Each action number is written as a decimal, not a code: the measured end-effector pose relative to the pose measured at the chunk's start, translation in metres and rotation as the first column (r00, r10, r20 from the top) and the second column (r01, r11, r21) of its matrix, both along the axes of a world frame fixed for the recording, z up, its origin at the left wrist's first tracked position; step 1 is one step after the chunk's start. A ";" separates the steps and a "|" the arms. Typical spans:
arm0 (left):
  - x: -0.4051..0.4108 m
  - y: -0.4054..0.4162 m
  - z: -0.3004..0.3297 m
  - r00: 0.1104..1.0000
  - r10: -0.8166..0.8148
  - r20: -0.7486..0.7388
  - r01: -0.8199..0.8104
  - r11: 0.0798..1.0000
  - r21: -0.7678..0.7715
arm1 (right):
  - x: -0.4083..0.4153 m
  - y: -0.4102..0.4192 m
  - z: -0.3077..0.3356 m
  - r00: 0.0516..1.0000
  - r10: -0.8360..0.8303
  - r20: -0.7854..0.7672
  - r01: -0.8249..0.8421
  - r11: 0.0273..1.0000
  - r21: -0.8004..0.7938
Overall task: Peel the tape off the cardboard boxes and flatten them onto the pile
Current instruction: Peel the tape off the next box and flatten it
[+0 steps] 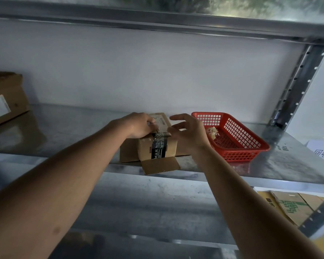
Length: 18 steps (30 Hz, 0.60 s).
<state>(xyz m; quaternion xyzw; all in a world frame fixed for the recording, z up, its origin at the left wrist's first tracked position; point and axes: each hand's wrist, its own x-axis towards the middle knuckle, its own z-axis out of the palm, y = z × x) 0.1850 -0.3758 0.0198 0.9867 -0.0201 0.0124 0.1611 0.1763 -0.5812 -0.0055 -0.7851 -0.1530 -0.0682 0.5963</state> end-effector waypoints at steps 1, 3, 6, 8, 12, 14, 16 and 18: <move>0.000 0.000 0.000 1.000 0.000 -0.001 0.000 1.000 0.000 | -0.001 0.000 0.002 0.996 0.070 -0.049 -0.066 0.995 0.076; -0.001 0.000 0.001 1.000 0.000 0.000 0.000 1.000 0.002 | -0.003 0.001 0.002 0.975 0.195 -0.109 -0.172 0.966 0.196; -0.001 -0.001 0.001 1.000 0.000 -0.002 0.000 1.000 0.011 | -0.001 0.003 -0.001 0.992 0.122 -0.036 -0.119 0.991 0.067; -0.001 -0.001 0.001 1.000 0.007 -0.001 -0.007 1.000 0.021 | 0.001 0.002 -0.004 0.998 0.005 0.063 0.000 0.997 -0.076; -0.003 -0.001 0.000 1.000 0.011 0.001 -0.011 1.000 0.005 | 0.003 -0.001 -0.008 0.991 -0.072 0.109 0.089 0.984 -0.153; -0.004 -0.002 0.001 1.000 0.005 0.003 -0.005 1.000 -0.002 | 0.003 -0.003 -0.008 0.985 -0.091 0.149 0.122 0.969 -0.217; -0.005 -0.002 0.001 1.000 -0.006 0.004 0.006 1.000 -0.001 | 0.003 -0.005 -0.008 0.970 -0.117 0.213 0.174 0.946 -0.272; -0.005 -0.003 0.002 1.000 -0.004 0.002 0.004 1.000 0.010 | 0.001 -0.005 -0.008 0.955 -0.143 0.259 0.224 0.922 -0.317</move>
